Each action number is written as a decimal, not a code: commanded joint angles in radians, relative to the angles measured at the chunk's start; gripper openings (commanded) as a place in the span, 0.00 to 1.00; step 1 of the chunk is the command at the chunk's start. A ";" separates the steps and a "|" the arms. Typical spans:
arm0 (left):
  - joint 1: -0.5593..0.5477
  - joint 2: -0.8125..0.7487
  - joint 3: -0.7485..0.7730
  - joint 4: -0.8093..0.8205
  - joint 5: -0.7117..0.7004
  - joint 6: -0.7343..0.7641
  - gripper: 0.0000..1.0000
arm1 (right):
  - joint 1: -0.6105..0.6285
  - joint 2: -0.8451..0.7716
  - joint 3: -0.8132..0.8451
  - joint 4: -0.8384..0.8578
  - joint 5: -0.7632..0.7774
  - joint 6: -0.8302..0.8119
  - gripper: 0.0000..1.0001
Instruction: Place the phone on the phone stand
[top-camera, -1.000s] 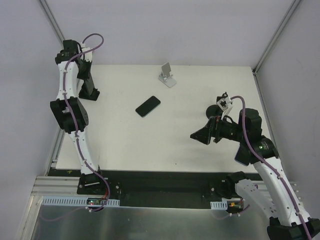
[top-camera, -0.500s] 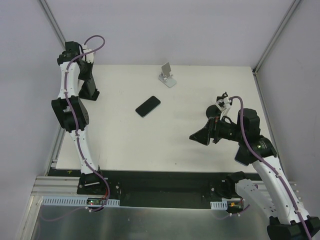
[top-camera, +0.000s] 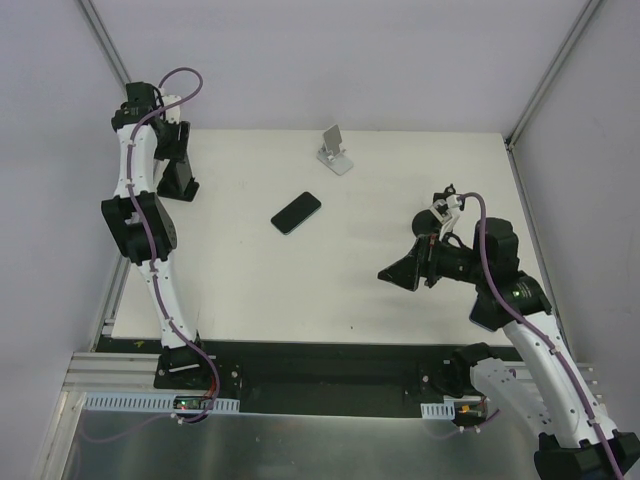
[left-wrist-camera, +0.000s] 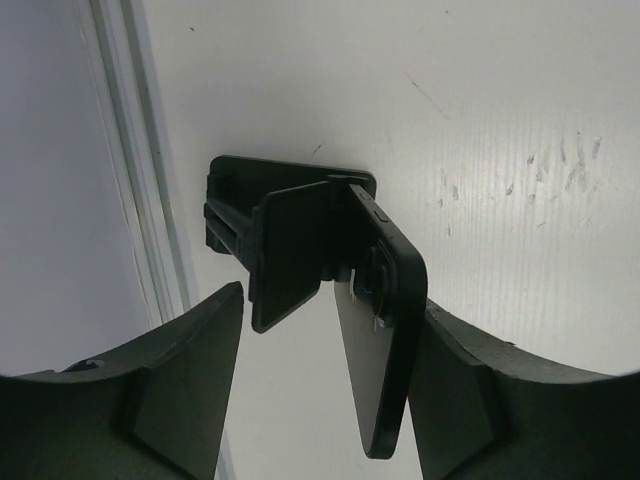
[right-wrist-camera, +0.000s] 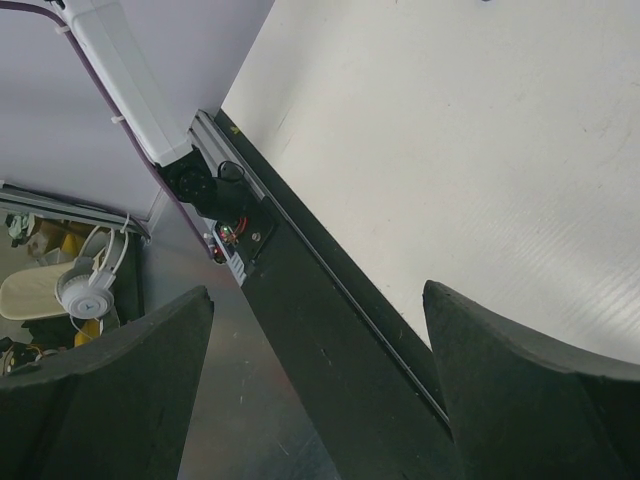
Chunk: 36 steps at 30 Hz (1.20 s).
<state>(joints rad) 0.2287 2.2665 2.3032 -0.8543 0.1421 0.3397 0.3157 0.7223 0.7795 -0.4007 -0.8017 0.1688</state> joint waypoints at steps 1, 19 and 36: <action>0.027 -0.010 0.038 0.017 -0.041 -0.059 0.60 | 0.000 -0.023 0.006 0.031 -0.031 0.011 0.88; 0.040 -0.033 0.004 0.052 -0.019 -0.146 0.64 | 0.002 -0.038 -0.016 0.020 -0.007 0.031 0.89; 0.032 -0.951 -0.992 0.318 0.209 -0.677 0.84 | 0.010 0.163 0.150 -0.307 0.335 -0.040 0.90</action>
<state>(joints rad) 0.2695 1.6131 1.6245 -0.6952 0.0521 -0.1787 0.3187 0.8856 0.9218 -0.7128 -0.5770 0.1360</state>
